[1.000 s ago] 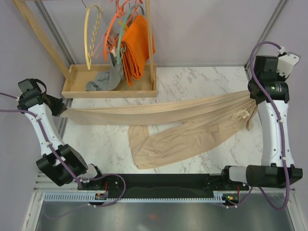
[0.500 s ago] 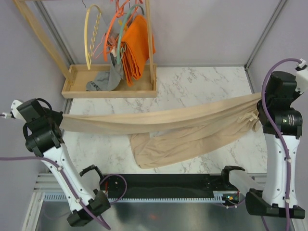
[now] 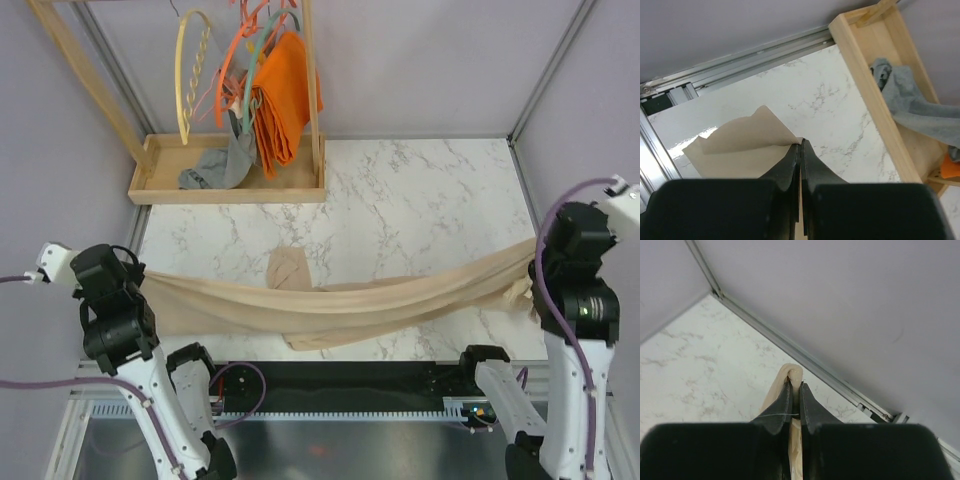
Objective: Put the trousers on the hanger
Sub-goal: Flatten out the trousers at the center of the board.
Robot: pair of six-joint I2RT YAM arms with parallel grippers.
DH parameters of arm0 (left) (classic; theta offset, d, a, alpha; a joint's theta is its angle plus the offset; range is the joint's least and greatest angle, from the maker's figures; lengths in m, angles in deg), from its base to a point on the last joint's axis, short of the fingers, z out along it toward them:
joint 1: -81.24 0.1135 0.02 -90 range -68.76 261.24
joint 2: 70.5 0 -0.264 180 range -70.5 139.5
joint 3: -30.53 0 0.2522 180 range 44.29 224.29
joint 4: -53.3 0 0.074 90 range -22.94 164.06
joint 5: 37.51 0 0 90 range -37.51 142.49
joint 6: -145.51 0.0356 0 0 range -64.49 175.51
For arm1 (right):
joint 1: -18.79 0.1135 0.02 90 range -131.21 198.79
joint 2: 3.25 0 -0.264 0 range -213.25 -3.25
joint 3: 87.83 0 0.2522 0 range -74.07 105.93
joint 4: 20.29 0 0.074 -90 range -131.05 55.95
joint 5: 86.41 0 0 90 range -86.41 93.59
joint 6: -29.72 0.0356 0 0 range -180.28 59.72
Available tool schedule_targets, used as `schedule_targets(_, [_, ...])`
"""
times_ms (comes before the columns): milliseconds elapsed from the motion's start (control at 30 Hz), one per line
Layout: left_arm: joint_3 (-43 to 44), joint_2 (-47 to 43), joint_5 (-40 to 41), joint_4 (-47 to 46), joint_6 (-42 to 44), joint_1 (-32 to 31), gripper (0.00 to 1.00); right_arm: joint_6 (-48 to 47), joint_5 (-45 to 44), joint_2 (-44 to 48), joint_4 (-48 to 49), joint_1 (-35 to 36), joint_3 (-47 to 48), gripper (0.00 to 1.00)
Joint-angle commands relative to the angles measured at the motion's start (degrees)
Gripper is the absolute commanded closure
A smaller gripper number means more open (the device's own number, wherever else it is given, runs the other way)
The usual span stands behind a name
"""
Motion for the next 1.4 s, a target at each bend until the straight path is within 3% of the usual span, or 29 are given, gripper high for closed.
schedule_targets(0, [-6.33, 5.60, 1.53, -5.66, -1.11, -0.15, 0.98, -1.28, 3.59, -10.27, 4.71, 0.26, -2.37, 1.00])
schedule_targets(233, [-14.09, 18.34, 0.48, -17.43, -2.34, -0.07, 0.98, -1.54, 2.90, -29.52, 14.55, 0.08, -2.11, 1.00])
schedule_targets(400, [-9.45, 33.26, -0.40, -18.32, -2.96, -0.15, 0.98, -0.31, 2.37, -46.57, 12.98, 0.17, 9.55, 1.00])
schedule_targets(567, [-4.87, 41.28, -1.71, -18.85, -3.48, -0.07, 0.98, -1.89, 2.46, -58.08, 9.55, -0.09, 20.98, 1.00])
schedule_targets(967, [6.90, 54.02, -9.62, -20.52, -5.59, -2.00, 0.98, -3.91, 7.11, -70.93, 9.99, -0.71, 29.09, 1.00])
schedule_targets(1367, [17.37, 66.51, -9.64, -20.87, -6.38, -3.93, 0.98, -3.04, 6.33, -79.73, 10.78, -0.89, 37.52, 1.00])
